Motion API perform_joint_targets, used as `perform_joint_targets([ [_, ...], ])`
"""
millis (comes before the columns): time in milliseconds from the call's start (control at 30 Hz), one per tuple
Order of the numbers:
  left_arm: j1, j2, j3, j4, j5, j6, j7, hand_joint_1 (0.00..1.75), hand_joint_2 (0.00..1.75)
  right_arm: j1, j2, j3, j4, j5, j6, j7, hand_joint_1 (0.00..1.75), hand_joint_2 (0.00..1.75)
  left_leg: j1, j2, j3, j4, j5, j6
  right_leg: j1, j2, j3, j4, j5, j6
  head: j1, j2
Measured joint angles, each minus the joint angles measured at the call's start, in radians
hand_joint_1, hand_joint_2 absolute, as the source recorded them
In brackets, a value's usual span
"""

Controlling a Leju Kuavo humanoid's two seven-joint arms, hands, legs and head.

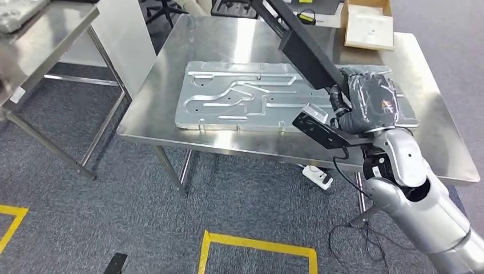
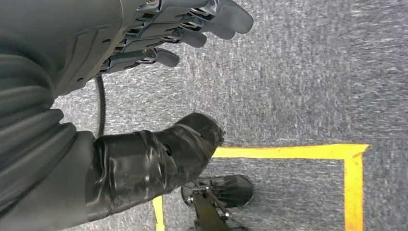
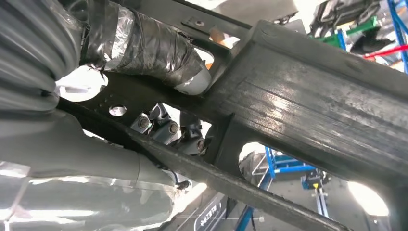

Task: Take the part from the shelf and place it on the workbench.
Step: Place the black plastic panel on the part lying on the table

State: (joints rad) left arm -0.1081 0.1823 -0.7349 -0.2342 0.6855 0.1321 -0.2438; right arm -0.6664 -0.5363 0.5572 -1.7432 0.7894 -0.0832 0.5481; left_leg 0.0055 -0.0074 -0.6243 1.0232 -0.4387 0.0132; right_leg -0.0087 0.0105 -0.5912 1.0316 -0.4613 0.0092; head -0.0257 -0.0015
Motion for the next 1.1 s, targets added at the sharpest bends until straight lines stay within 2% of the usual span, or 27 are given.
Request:
perform_joint_targets([
  [67,0.000,0.000,0.000,0.000,0.000,0.001,0.001,0.00,1.75,0.000,-0.005,-0.002,-0.001,0.001,0.003,0.001,1.75,1.75,0.003,0.000,0.012,-0.009,-0.001,0.013,-0.001,-0.001,-0.013,0.035,-0.021,0.008,0.002,0.000],
  [100,-0.001,0.001,0.000,0.000,0.000,0.003,0.002,0.00,1.75,0.001,-0.007,-0.005,-0.002,0.002,0.005,0.001,1.75,1.75,0.004,0.001,0.018,-0.013,-0.003,0.019,-0.002,-0.002,-0.037,0.083,-0.042,0.011,0.003,0.000],
  [167,-0.002,0.002,0.000,0.000,-0.001,0.010,0.006,0.00,1.75,0.003,-0.009,-0.008,-0.001,0.003,0.010,0.002,1.75,1.75,0.002,0.001,0.025,-0.012,-0.011,0.028,-0.001,-0.003,-0.113,0.217,-0.088,0.015,0.004,0.000],
  [200,-0.002,0.002,0.000,0.000,-0.001,0.012,0.007,0.00,1.75,0.006,-0.010,-0.009,0.000,0.004,0.012,0.003,1.75,1.75,0.001,0.001,0.029,-0.012,-0.015,0.031,-0.002,-0.003,-0.147,0.268,-0.097,0.016,0.004,0.000],
  [233,-0.001,0.002,0.000,0.000,-0.001,0.012,0.007,0.00,1.75,0.008,-0.011,-0.009,0.001,0.004,0.014,0.004,1.75,1.75,0.000,0.000,0.033,-0.011,-0.021,0.031,-0.002,-0.003,-0.167,0.287,-0.086,0.016,0.004,0.000],
  [267,-0.001,0.002,0.000,0.000,-0.001,0.011,0.007,0.00,1.75,0.010,-0.012,-0.009,0.002,0.005,0.015,0.004,1.75,1.75,0.000,0.000,0.040,-0.009,-0.027,0.031,-0.002,-0.003,-0.166,0.267,-0.057,0.015,0.004,0.000],
  [333,0.000,0.002,0.000,0.000,0.000,0.006,0.007,0.00,1.75,0.011,-0.015,-0.009,0.004,0.009,0.016,0.004,1.75,1.75,0.000,-0.001,0.057,-0.007,-0.042,0.028,-0.001,-0.003,-0.119,0.144,0.026,0.009,0.004,0.000],
  [367,-0.001,0.002,0.000,0.000,0.000,0.004,0.007,0.00,1.75,0.011,-0.017,-0.009,0.005,0.010,0.017,0.004,1.75,1.75,-0.001,-0.002,0.062,-0.004,-0.050,0.024,0.001,-0.003,-0.092,0.086,0.052,0.005,0.004,0.000],
  [400,-0.001,0.003,0.000,0.000,0.000,0.001,0.007,0.00,1.75,0.011,-0.019,-0.010,0.006,0.012,0.018,0.004,1.75,1.75,-0.002,-0.003,0.064,-0.002,-0.056,0.019,0.004,-0.003,-0.072,0.043,0.061,0.001,0.004,0.000],
  [433,-0.002,0.004,0.000,0.000,0.000,-0.001,0.008,0.00,1.75,0.012,-0.021,-0.010,0.007,0.014,0.019,0.004,1.75,1.75,-0.003,-0.003,0.064,-0.002,-0.059,0.013,0.006,-0.003,-0.062,0.023,0.056,-0.002,0.004,0.000],
  [567,-0.003,0.007,0.000,0.000,0.000,-0.004,0.008,0.00,1.75,0.020,-0.033,-0.015,0.013,0.016,0.025,0.005,1.75,1.75,-0.005,-0.001,0.067,0.003,-0.075,-0.007,0.002,-0.001,-0.038,-0.002,0.037,-0.020,0.002,0.000],
  [600,-0.004,0.008,0.000,0.000,0.000,-0.004,0.007,0.00,1.75,0.021,-0.036,-0.017,0.014,0.016,0.027,0.006,1.75,1.75,-0.005,0.000,0.054,0.035,-0.089,-0.011,0.000,-0.001,-0.026,-0.009,0.034,-0.025,0.000,0.000],
  [633,-0.005,0.009,0.000,0.000,0.000,-0.004,0.006,0.00,1.75,0.022,-0.037,-0.019,0.016,0.017,0.030,0.006,1.75,1.75,-0.004,0.001,0.025,0.089,-0.108,-0.015,-0.001,-0.002,-0.015,-0.014,0.029,-0.029,-0.002,0.000],
  [700,-0.004,0.010,0.000,0.000,-0.001,-0.004,0.006,0.00,1.75,0.026,-0.039,-0.021,0.021,0.018,0.034,0.007,1.75,1.75,-0.004,0.001,-0.062,0.226,-0.141,-0.020,0.000,-0.003,0.001,-0.016,0.016,-0.034,-0.004,0.000],
  [733,-0.001,0.010,0.000,0.000,-0.001,-0.004,0.006,0.00,1.75,0.030,-0.041,-0.021,0.024,0.018,0.035,0.007,1.75,1.75,-0.004,0.001,-0.101,0.272,-0.140,-0.022,0.000,-0.002,0.011,-0.016,0.007,-0.034,-0.004,0.000],
  [767,0.001,0.010,0.000,0.000,-0.001,-0.004,0.006,0.00,1.75,0.034,-0.043,-0.021,0.027,0.018,0.036,0.007,1.75,1.75,-0.004,0.001,-0.122,0.280,-0.117,-0.023,0.001,-0.002,0.023,-0.016,-0.002,-0.033,-0.004,0.000],
  [800,0.003,0.010,0.000,0.000,-0.001,-0.005,0.006,0.00,1.75,0.037,-0.046,-0.021,0.030,0.018,0.037,0.008,1.75,1.75,-0.004,0.002,-0.124,0.248,-0.074,-0.022,0.001,-0.001,0.037,-0.016,-0.013,-0.032,-0.004,0.000],
  [833,0.004,0.011,0.000,0.000,-0.001,-0.005,0.006,0.00,1.75,0.039,-0.048,-0.022,0.033,0.019,0.037,0.008,1.75,1.75,-0.004,0.002,-0.109,0.183,-0.018,-0.020,0.001,-0.001,0.052,-0.016,-0.024,-0.030,-0.004,0.000],
  [867,0.005,0.012,0.000,0.000,-0.001,-0.005,0.007,0.00,1.75,0.039,-0.049,-0.024,0.035,0.019,0.037,0.008,1.75,1.75,-0.005,0.001,-0.088,0.118,0.027,-0.016,0.001,-0.001,0.063,-0.018,-0.035,-0.028,-0.003,0.000],
  [900,0.005,0.013,0.000,0.000,-0.001,-0.005,0.007,0.00,1.75,0.038,-0.051,-0.025,0.036,0.020,0.038,0.008,1.75,1.75,-0.008,0.001,-0.067,0.062,0.055,-0.010,0.001,0.000,0.071,-0.019,-0.043,-0.023,-0.003,0.000],
  [933,0.004,0.015,0.000,0.000,-0.001,-0.005,0.007,0.00,1.75,0.038,-0.052,-0.027,0.037,0.020,0.038,0.009,1.75,1.75,-0.011,0.001,-0.050,0.022,0.060,-0.002,0.000,0.001,0.074,-0.021,-0.050,-0.019,-0.002,0.000],
  [1033,0.001,0.016,0.000,0.000,-0.001,-0.005,0.006,0.00,1.75,0.041,-0.057,-0.030,0.040,0.019,0.040,0.010,1.75,1.75,-0.015,0.001,-0.023,-0.019,0.028,0.017,0.001,0.003,0.080,-0.021,-0.054,-0.007,-0.003,0.000],
  [1100,0.002,0.017,0.000,0.000,-0.001,-0.005,0.006,0.00,1.75,0.042,-0.062,-0.033,0.044,0.013,0.047,0.015,1.75,1.75,-0.011,0.000,0.001,-0.030,0.018,0.029,0.001,0.000,0.061,0.025,-0.052,0.000,0.000,0.000],
])
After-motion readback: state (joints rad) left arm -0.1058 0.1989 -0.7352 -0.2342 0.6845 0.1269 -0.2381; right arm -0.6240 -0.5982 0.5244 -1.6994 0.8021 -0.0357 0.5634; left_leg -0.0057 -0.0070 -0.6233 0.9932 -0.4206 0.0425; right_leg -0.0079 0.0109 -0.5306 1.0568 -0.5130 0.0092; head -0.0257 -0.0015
